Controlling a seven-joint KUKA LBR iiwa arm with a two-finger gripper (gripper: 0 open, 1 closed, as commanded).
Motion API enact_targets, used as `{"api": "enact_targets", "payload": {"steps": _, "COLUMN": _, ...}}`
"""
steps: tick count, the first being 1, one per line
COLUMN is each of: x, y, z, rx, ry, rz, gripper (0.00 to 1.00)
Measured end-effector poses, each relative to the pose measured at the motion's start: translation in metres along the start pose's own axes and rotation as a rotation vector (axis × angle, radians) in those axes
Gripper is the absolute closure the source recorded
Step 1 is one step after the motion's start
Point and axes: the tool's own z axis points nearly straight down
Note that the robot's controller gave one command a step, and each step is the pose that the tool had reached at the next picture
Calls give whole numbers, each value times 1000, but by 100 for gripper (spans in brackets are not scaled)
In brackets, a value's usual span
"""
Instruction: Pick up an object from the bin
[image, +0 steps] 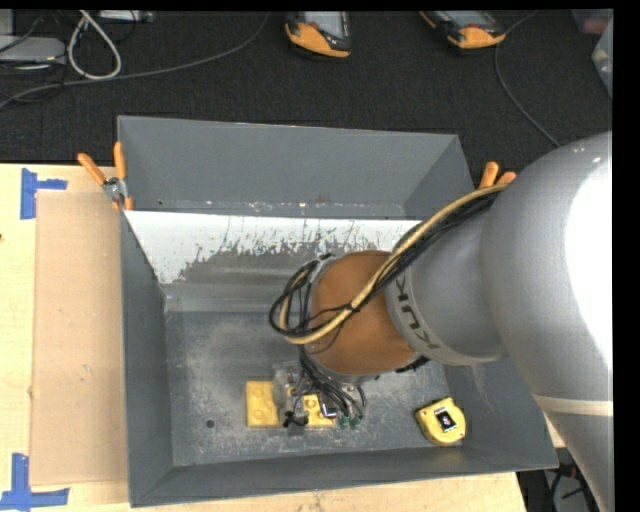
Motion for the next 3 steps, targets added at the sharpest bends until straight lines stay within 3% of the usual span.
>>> {"api": "enact_targets", "payload": {"steps": 1, "x": -4, "y": 38, "z": -7, "rx": -5, "ry": 2, "rz": 34, "gripper": 100}}
{"api": "enact_targets", "payload": {"steps": 2, "x": 14, "y": 15, "z": -2, "rx": -4, "ry": -2, "rz": 55, "gripper": 100}}
{"api": "enact_targets", "payload": {"steps": 3, "x": 12, "y": 19, "z": -2, "rx": 1, "ry": 3, "rz": 48, "gripper": 100}}
